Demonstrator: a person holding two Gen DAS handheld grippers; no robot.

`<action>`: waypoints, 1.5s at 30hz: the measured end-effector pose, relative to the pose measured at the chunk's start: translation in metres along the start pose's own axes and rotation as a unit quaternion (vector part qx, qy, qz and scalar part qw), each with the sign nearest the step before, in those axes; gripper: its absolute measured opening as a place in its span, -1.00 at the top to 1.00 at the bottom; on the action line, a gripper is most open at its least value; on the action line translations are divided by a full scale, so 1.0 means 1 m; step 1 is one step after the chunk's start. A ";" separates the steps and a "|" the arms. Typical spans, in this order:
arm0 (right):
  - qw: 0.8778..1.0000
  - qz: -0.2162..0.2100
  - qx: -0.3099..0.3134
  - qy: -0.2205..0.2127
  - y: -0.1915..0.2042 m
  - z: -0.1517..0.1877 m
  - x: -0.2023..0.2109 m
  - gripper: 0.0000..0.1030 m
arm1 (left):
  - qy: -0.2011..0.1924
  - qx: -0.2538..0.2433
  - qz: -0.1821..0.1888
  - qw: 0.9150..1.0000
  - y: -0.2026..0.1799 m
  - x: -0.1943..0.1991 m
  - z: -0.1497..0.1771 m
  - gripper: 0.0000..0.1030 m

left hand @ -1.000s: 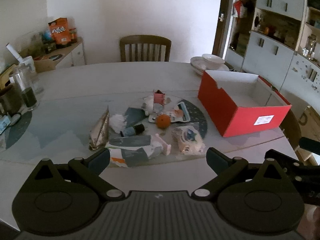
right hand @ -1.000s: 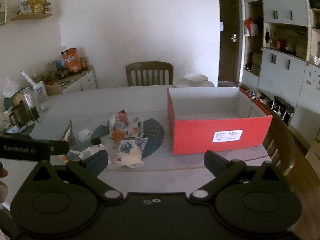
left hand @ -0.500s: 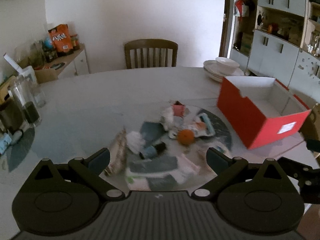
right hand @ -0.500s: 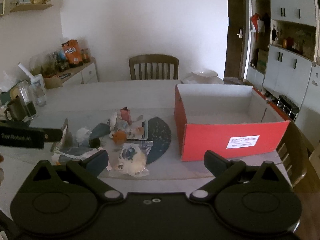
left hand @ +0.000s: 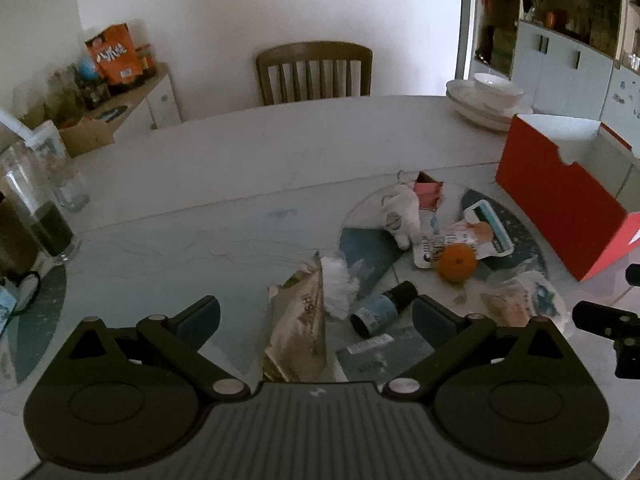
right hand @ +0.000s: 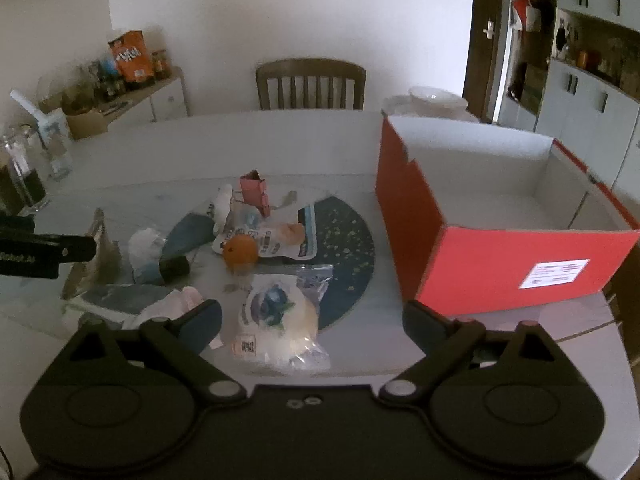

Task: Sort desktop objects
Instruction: 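Grasp the gold foil snack bag with the left tool while the right tool grasps the blueberry-print bag, then carry both held bags up and over into the red box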

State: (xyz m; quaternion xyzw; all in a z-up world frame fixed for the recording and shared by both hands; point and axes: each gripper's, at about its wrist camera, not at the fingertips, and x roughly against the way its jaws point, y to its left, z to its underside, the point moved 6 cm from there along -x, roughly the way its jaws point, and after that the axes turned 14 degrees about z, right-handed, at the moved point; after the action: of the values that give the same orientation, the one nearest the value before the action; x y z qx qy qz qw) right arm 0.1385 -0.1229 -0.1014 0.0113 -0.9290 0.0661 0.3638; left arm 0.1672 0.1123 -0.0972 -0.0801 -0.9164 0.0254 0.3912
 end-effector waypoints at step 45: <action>0.995 0.006 -0.049 0.083 0.016 -0.013 -0.043 0.03 | 0.053 0.030 0.046 0.997 0.040 -0.024 0.002 0.33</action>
State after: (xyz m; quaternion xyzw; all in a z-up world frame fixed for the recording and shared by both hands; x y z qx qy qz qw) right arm 0.1780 -0.1069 -0.1228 -0.0178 -0.8977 0.0239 0.4396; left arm 0.1874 0.1474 -0.1202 -0.1114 -0.8886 0.0670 0.4399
